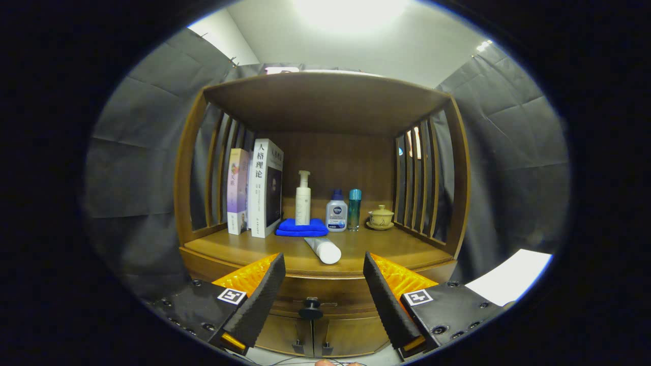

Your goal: Pull open the drawer, take out the items inside it, and place them on the countertop above the cabinet.

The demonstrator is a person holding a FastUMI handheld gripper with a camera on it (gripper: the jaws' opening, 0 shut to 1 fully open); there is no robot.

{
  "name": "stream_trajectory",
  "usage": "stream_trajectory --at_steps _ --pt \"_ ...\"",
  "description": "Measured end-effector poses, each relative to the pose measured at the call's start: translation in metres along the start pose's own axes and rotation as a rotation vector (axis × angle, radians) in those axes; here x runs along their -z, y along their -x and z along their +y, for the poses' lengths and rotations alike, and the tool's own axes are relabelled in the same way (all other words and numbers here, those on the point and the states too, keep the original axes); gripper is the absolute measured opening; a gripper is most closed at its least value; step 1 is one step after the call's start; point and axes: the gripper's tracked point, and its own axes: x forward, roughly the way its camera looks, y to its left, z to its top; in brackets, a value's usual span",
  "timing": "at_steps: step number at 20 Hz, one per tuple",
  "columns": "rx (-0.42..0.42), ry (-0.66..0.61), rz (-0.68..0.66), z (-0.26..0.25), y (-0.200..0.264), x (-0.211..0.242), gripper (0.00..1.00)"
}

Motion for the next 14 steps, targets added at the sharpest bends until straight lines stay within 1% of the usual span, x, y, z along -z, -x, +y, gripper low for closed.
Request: stream_trajectory --at_steps 2,4,10,12,14 --pt "-0.038 -0.001 0.003 0.001 0.021 -0.010 0.97" --pt "-0.059 -0.024 -0.013 -0.002 0.037 -0.024 0.97" --pt "-0.062 -0.055 -0.080 -0.021 0.082 -0.078 0.96" --pt "-0.069 -0.062 -0.095 -0.018 0.098 -0.090 0.96" --pt "-0.078 -0.031 -0.107 -0.014 0.111 -0.101 0.96"
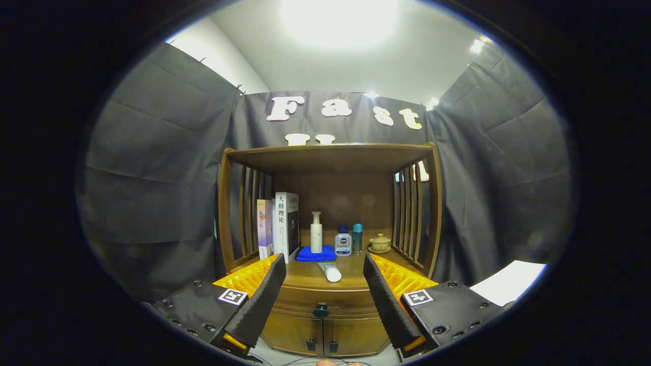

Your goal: Pull open the drawer, take out the items inside it, and place them on the countertop above the cabinet.

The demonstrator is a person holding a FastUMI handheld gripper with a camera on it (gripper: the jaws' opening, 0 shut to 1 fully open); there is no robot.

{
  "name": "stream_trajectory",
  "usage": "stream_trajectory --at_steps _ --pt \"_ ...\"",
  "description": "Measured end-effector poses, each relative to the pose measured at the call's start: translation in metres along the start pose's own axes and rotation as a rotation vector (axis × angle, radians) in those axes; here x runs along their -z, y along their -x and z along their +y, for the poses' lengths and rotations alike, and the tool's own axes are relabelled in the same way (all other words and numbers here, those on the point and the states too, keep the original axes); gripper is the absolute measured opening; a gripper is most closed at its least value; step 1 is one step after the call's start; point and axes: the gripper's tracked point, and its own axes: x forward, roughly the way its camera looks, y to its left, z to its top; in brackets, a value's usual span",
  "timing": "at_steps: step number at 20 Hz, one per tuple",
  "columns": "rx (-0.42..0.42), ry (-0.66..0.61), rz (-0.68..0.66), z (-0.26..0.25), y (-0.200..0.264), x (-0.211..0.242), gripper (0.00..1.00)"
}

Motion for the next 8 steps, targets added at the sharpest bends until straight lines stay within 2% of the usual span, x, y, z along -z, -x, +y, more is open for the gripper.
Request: stream_trajectory --at_steps 3,8 --pt "0.022 0.063 -0.025 -0.002 0.010 -0.014 0.96" --pt "0.012 0.047 -0.023 -0.005 0.011 -0.012 0.96"
